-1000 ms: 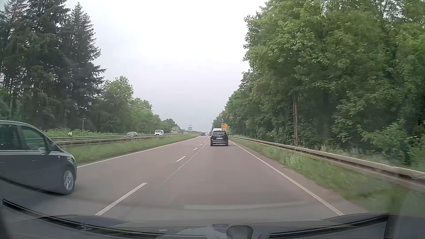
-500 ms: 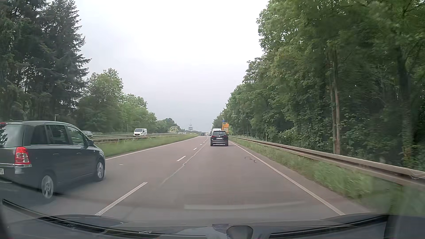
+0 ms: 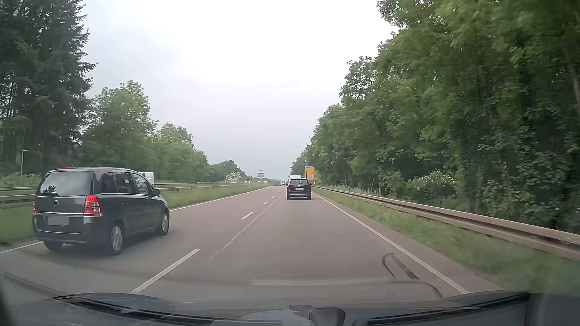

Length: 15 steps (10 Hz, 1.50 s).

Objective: Follow the waypoints while adhering to traffic rules and regulations

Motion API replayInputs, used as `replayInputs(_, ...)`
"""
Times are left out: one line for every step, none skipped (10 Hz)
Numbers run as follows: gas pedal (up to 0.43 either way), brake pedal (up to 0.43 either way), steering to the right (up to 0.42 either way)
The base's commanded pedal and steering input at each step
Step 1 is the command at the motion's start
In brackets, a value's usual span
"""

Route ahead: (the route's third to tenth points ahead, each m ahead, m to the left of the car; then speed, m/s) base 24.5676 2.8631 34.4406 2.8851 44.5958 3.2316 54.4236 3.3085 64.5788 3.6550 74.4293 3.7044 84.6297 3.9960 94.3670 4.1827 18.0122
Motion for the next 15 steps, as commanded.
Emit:
replayInputs(0.189, 0.0, 0.0)
replayInputs(0.189, 0.0, 0.0)
replayInputs(0.189, 0.0, -0.001)
replayInputs(0.189, 0.0, -0.001)
replayInputs(0.177, 0.0, -0.001)
replayInputs(0.169, 0.0, -0.001)
replayInputs(0.169, 0.0, -0.001)
replayInputs(0.169, 0.0, -0.001)
replayInputs(0.169, 0.0, -0.001)
replayInputs(0.169, 0.0, -0.001)
replayInputs(0.169, 0.0, -0.001)
replayInputs(0.169, 0.0, -0.001)
replayInputs(0.169, 0.0, -0.001)
replayInputs(0.169, 0.0, -0.001)
replayInputs(0.169, 0.0, -0.001)
